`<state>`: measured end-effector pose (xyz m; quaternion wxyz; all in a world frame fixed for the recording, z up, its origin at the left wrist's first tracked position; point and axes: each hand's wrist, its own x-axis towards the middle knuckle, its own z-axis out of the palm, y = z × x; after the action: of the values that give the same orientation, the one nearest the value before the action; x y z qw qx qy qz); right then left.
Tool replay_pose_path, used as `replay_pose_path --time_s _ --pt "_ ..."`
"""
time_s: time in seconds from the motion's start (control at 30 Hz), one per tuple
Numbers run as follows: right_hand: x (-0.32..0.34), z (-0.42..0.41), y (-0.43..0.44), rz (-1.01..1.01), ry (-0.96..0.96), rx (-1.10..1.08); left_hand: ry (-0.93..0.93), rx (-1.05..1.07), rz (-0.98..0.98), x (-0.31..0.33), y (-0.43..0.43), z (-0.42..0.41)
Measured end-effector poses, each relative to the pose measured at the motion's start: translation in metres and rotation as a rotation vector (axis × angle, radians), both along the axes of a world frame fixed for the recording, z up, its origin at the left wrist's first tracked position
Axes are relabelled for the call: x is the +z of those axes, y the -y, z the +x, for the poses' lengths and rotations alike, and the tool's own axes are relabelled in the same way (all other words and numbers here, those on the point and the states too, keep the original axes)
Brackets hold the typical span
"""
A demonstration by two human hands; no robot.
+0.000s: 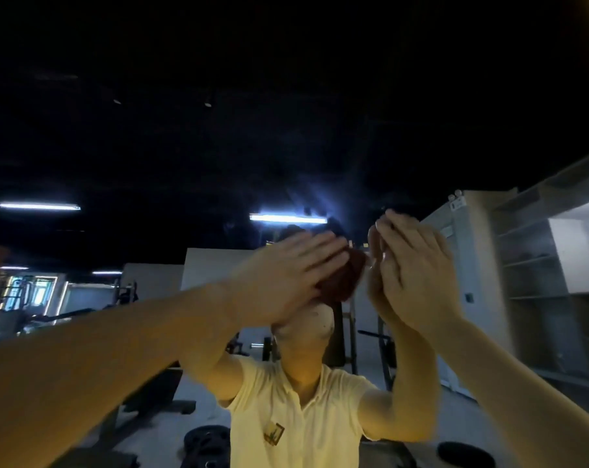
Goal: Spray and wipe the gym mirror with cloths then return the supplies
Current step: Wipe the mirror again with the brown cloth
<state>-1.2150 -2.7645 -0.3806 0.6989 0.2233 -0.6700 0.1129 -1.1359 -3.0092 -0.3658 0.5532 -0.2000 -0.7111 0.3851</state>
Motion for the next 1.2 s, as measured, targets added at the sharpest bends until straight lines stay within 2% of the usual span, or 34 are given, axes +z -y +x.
replay_pose_path --time_s 0.07,0.13,0.2,0.23,0.27,0.37,0.43,0.5,0.57,0.63,0.7,0.77,0.83,0.93,1.07,1.13,1.2 --pt "0.003 -0.007 0.001 -0.001 0.026 -0.074 -0.085 0.004 0.184 0.047 0.014 0.008" --pt "-0.001 -0.014 0.003 0.007 0.044 -0.115 -0.202 0.017 0.478 0.088 0.016 0.013" --pt "-0.002 -0.016 0.002 0.014 0.036 -0.097 -0.245 -0.066 0.743 0.105 -0.002 0.007" --pt "-0.002 -0.016 0.001 0.025 0.029 -0.089 -0.255 -0.114 0.794 0.102 -0.020 0.000" --pt "-0.002 -0.016 0.000 0.032 0.018 -0.077 -0.260 -0.136 0.774 0.092 -0.040 -0.008" --pt "-0.008 -0.018 -0.007 -0.025 -0.032 0.079 -0.142 -0.154 0.477 0.033 -0.092 -0.025" --pt "-0.012 -0.018 -0.012 -0.084 -0.026 0.194 -0.040 -0.136 0.286 0.006 -0.094 -0.020" --pt "-0.015 -0.016 -0.012 -0.112 -0.029 0.192 0.031 -0.111 0.179 0.014 -0.067 -0.009" --pt "-0.016 -0.015 -0.008 -0.096 -0.027 0.145 -0.078 -0.074 0.261 0.043 -0.032 -0.003" --pt "-0.017 -0.017 -0.008 -0.073 0.001 0.092 -0.238 -0.015 0.493 0.079 -0.004 0.003" --pt "-0.020 -0.021 -0.008 -0.051 0.022 0.051 -0.272 -0.036 0.774 0.098 -0.002 0.004" --pt "-0.019 -0.022 -0.008 -0.044 0.021 0.051 -0.296 -0.102 0.894 0.103 -0.033 -0.007" --pt "-0.020 -0.021 -0.008 -0.045 0.014 0.066 -0.281 -0.147 0.838 0.091 -0.074 -0.019" --pt "-0.021 -0.018 -0.008 -0.043 -0.003 0.074 -0.154 -0.154 0.605 0.063 -0.123 -0.031" --pt "-0.023 -0.016 -0.006 -0.077 -0.020 0.018 -0.005 -0.083 0.333 0.038 -0.091 -0.020" --pt "-0.023 -0.016 -0.005 -0.081 -0.004 -0.045 -0.037 -0.092 0.406 0.039 -0.039 -0.006" --pt "-0.023 -0.016 -0.004 -0.088 0.001 -0.078 -0.119 -0.064 0.590 0.038 0.024 0.016"
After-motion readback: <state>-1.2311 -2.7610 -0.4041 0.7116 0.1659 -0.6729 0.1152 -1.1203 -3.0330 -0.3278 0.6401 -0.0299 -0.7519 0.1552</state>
